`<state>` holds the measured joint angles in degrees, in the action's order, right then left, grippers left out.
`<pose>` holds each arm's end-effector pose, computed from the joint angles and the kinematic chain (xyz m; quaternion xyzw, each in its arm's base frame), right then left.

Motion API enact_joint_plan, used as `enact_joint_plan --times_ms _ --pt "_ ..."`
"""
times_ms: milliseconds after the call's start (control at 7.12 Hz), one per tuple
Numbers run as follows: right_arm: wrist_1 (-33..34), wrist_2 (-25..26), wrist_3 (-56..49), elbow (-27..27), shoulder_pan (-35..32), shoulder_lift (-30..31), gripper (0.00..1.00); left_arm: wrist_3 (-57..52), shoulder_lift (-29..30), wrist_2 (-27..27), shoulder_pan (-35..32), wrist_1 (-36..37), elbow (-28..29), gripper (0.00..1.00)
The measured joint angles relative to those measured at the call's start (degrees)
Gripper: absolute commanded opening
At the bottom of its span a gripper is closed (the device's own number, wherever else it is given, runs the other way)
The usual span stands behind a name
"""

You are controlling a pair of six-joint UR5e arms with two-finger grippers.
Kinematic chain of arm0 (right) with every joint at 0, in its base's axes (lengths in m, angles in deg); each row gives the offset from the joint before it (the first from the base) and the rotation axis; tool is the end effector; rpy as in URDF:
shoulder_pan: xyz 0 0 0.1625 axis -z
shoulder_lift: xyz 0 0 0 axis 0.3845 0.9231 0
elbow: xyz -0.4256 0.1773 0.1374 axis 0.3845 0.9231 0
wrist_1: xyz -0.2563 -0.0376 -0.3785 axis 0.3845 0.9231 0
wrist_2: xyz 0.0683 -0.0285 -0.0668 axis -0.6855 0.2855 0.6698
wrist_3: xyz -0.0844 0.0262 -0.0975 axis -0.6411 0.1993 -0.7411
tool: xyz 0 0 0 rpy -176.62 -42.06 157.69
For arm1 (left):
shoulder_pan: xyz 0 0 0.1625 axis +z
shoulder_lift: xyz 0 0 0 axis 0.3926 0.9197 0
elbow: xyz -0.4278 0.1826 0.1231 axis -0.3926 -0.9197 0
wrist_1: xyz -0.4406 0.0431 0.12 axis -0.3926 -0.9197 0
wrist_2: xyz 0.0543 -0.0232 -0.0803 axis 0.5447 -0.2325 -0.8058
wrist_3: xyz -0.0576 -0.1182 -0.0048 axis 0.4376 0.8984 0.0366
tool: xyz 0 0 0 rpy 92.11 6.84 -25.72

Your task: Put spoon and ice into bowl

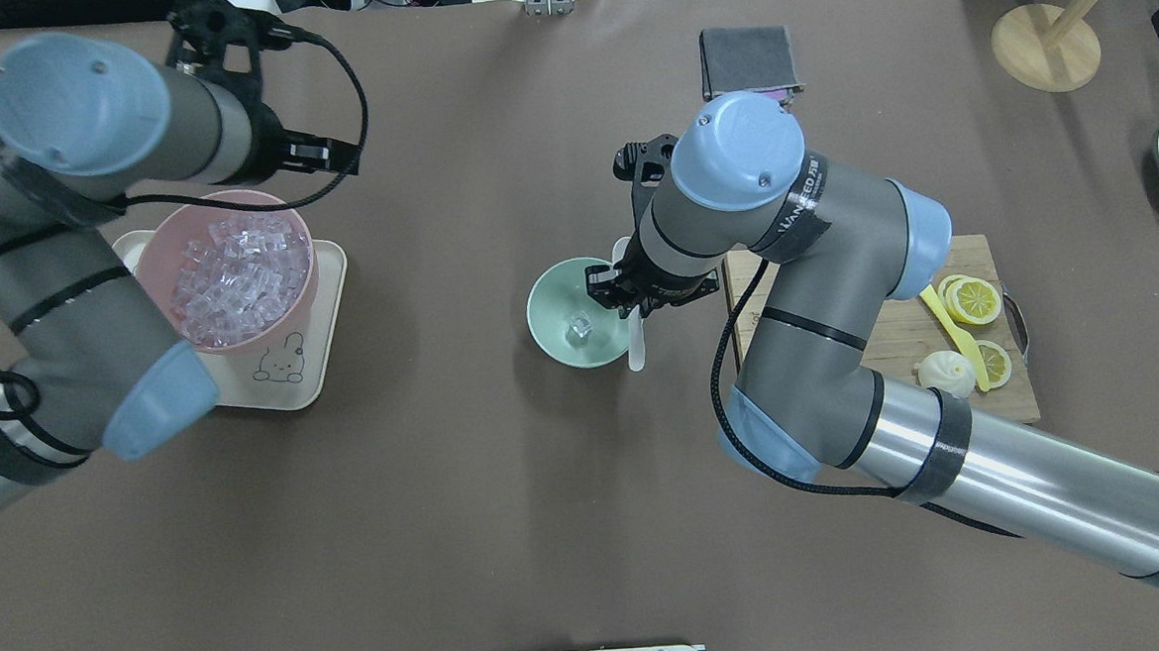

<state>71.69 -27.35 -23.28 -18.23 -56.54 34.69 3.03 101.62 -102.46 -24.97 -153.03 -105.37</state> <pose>-0.6003 -0.5006 0.2395 0.0341 -0.4511 -0.0057 0.8918 0.3834 -0.5962 0.2914 0.2756 0.3628 0.0023 0.8902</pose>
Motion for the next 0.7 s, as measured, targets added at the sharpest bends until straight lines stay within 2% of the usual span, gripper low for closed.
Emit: enact_joint_plan --times_ms 281,421,561,702 --pt "-0.24 0.08 1.50 2.28 1.49 -2.68 0.00 -7.74 -4.29 -4.89 -6.12 -0.35 -1.31 0.98" --pt "-0.27 0.29 2.11 3.30 2.13 -3.92 0.37 -9.38 -4.94 -5.54 -7.39 -0.44 -1.34 0.98" --pt "-0.27 0.62 2.45 4.44 2.50 -4.85 0.99 -9.97 -5.24 -5.75 -7.88 -0.50 -1.27 0.98" --pt "-0.24 0.84 2.60 5.10 2.65 -5.36 1.00 -10.13 -5.51 -5.80 -8.07 -0.55 -1.25 0.98"
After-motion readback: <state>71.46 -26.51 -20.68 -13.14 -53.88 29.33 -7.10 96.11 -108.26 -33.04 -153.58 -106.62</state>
